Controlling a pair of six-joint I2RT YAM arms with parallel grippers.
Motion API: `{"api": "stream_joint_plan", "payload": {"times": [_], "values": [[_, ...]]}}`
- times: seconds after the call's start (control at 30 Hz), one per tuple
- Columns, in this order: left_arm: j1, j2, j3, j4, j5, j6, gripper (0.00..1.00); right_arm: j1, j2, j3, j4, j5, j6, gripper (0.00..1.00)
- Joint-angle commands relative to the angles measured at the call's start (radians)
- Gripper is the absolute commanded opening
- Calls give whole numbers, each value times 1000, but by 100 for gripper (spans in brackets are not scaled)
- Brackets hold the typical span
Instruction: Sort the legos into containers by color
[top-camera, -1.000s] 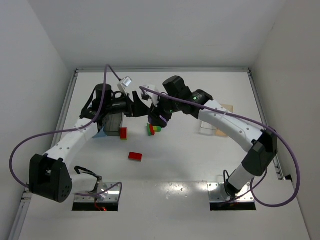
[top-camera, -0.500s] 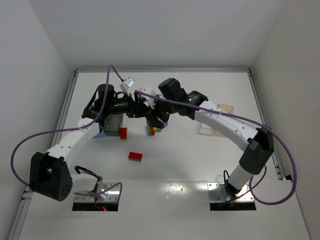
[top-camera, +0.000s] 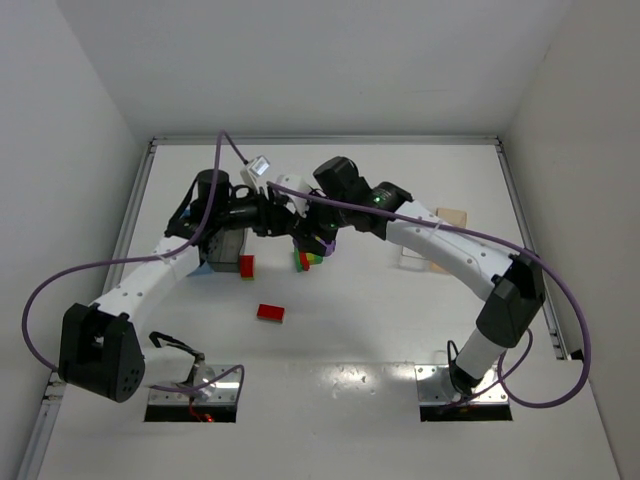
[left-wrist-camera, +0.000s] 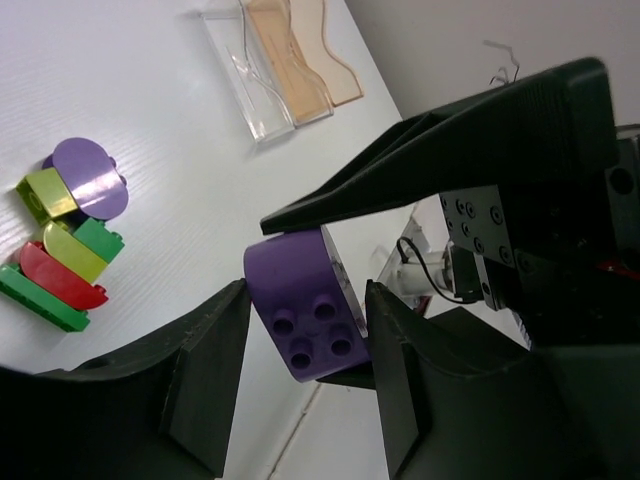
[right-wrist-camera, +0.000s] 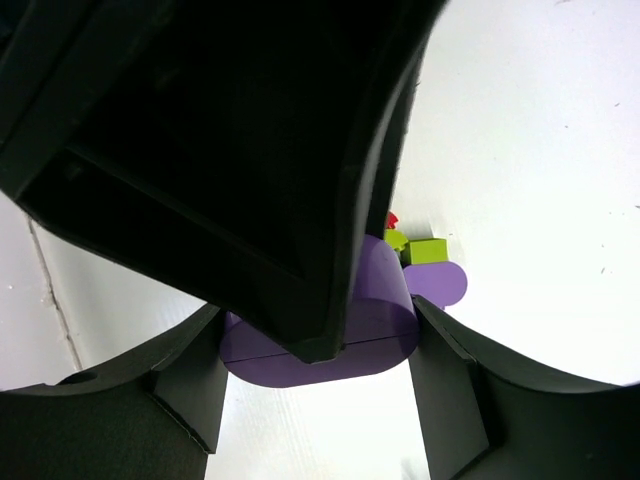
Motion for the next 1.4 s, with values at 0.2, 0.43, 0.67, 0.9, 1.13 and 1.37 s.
{"api": "stream_joint_plan", "payload": {"times": [0.2, 0.43, 0.67, 0.9, 1.13, 1.37], "values": [[-23, -23, -44, 52, 58, -9, 54, 3, -5, 64, 57, 37, -8, 1], [-23, -44, -62, 62, 58, -9, 29, 22, -5, 55, 57, 46, -17, 2], [6, -110, -51, 62, 49, 69, 9, 11, -75, -49, 66, 81, -3, 67], [130, -214, -166, 105, 132, 96, 9, -47, -174, -95, -4, 37, 8, 87], [209, -306, -246, 176, 173, 28, 3, -122, -306, -226, -22, -75, 21, 91], [221, -284, -292, 442, 414, -151, 2, -242, -283, -211, 43, -530, 104, 92]]}}
